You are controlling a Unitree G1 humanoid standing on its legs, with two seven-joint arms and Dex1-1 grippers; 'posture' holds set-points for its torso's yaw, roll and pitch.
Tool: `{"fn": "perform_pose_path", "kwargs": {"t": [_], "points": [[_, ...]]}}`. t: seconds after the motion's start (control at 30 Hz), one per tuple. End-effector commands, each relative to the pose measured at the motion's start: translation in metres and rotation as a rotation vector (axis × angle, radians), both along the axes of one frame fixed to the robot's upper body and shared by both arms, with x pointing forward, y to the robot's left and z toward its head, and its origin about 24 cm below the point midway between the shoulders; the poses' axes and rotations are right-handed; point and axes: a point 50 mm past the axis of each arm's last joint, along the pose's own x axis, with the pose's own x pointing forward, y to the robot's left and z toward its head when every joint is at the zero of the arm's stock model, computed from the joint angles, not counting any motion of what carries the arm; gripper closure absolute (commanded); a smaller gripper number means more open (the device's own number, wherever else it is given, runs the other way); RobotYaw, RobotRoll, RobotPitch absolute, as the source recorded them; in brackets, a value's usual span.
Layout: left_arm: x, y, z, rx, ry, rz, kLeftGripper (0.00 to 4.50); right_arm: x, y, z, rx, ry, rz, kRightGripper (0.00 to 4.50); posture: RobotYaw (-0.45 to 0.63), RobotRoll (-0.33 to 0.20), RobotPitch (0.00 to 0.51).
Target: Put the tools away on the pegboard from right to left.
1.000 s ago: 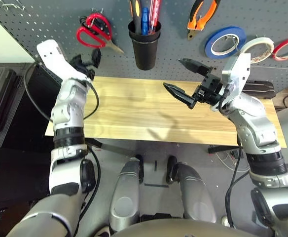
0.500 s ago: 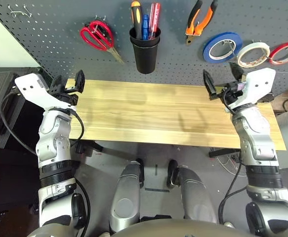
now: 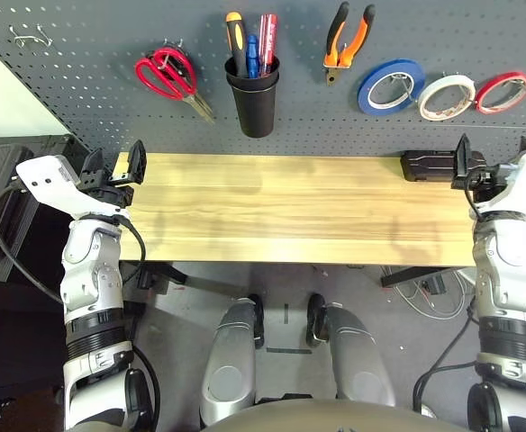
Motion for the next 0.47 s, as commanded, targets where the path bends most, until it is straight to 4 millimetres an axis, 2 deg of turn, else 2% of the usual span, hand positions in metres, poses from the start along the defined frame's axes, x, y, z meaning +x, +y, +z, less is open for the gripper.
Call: {"fn": "perform_pose_path", "kwargs": {"t": [0.03, 0.2, 0.47], "points": [[-0.003, 0.007, -0.007, 0.010, 0.017, 0.019, 0.02, -0.002, -0.009, -0.003, -0.010, 0.005, -0.044, 0.00, 0.02, 0.000, 0.205], [-0.005, 0.017, -0.003, 0.020, -0.010, 0.052, 0.02, 0.003, -0.009, -0.003, -0.007, 0.003, -0.048, 0.00, 0.05, 0.000, 0.193], [-0.010, 0.020, -0.005, 0.038, -0.012, 0.070, 0.02, 0.013, -0.003, -0.005, 0.007, 0.008, -0.026, 0.00, 0.08, 0.000, 0.185]]}}
